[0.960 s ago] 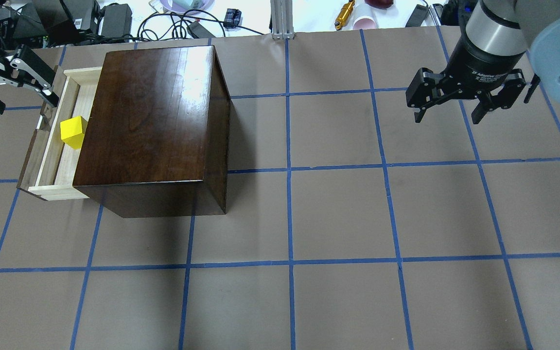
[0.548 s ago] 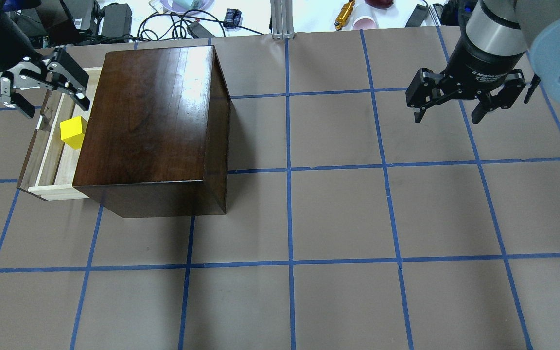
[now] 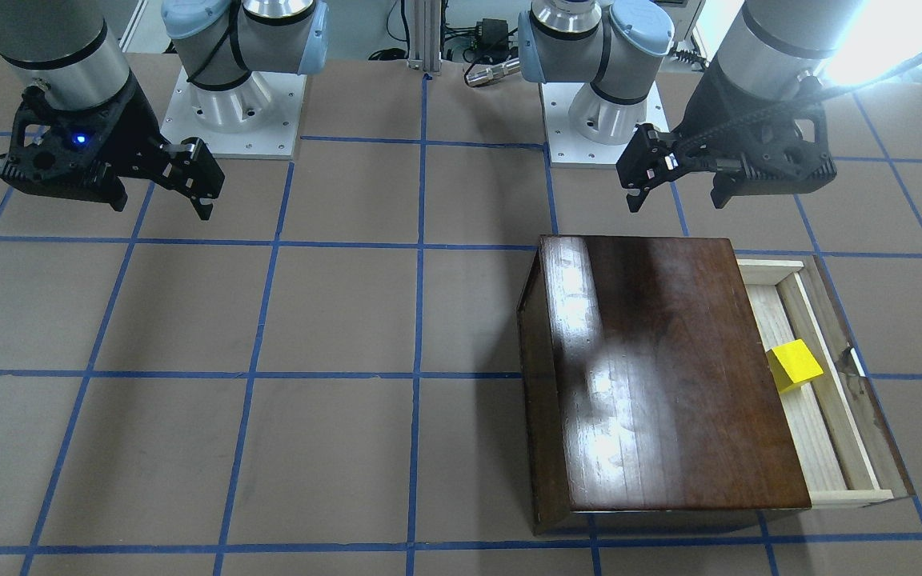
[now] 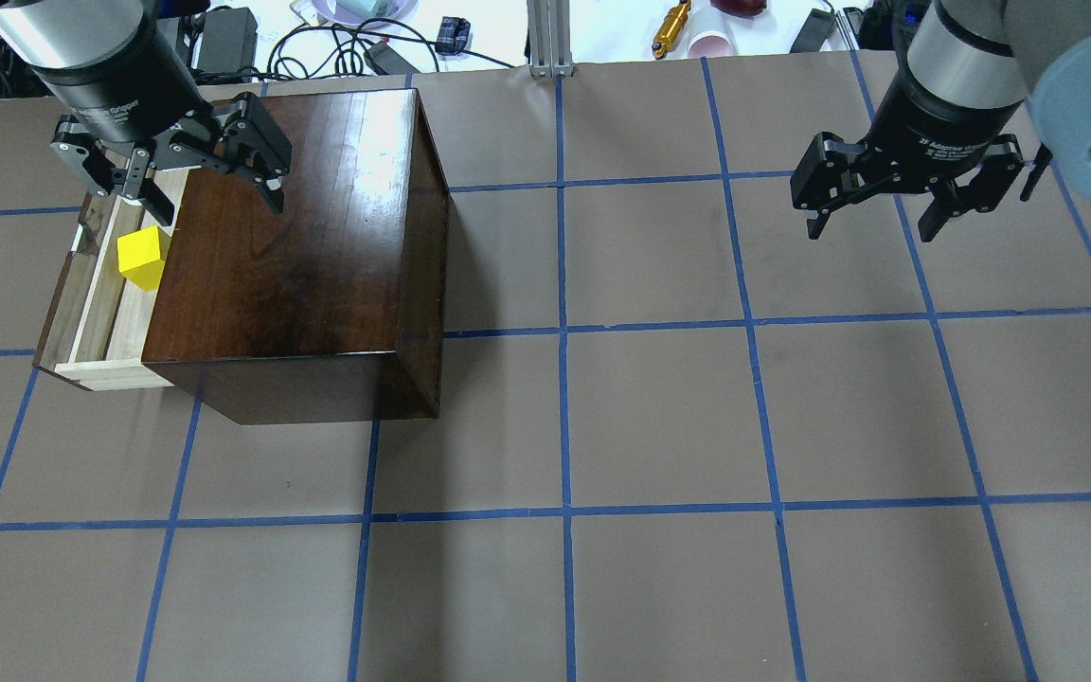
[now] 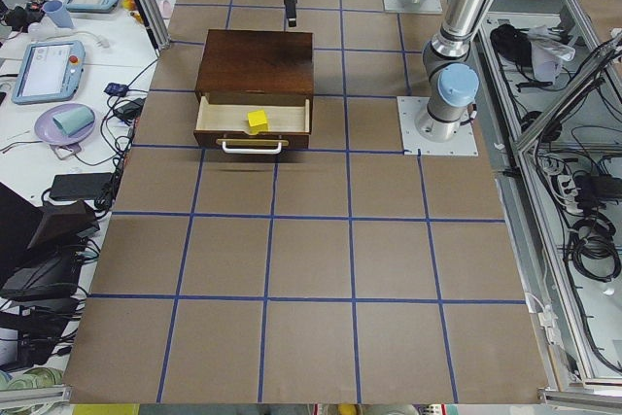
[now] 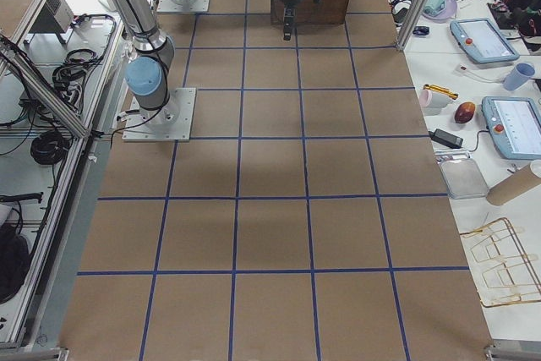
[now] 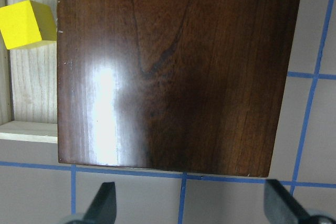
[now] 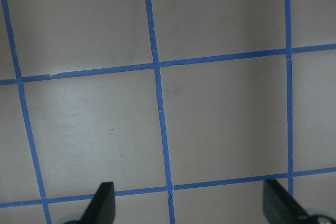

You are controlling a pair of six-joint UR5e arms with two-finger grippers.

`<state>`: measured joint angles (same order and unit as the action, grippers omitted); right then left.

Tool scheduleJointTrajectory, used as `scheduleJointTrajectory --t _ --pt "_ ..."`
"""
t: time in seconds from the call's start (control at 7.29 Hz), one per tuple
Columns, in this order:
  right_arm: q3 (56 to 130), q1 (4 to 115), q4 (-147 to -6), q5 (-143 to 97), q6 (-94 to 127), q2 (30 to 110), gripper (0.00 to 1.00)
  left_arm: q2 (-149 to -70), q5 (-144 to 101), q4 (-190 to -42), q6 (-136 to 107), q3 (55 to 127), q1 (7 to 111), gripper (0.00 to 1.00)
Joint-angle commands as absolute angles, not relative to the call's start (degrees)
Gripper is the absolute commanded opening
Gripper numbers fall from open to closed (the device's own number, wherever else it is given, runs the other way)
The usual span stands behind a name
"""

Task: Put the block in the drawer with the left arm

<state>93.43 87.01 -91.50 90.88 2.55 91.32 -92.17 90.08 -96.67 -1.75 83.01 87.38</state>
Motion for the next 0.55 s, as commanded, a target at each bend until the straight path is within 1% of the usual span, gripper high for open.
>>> scheduleJointTrajectory --t 0.0,0.41 --pt "93.43 87.01 -91.49 90.88 2.55 91.32 1.0 -92.2 90.18 -95.54 -1.67 83.32 87.54 1.0" --pt "93.43 87.01 -91.49 90.88 2.55 91.32 1.0 -91.93 90.26 -95.54 -1.67 83.5 87.45 1.0"
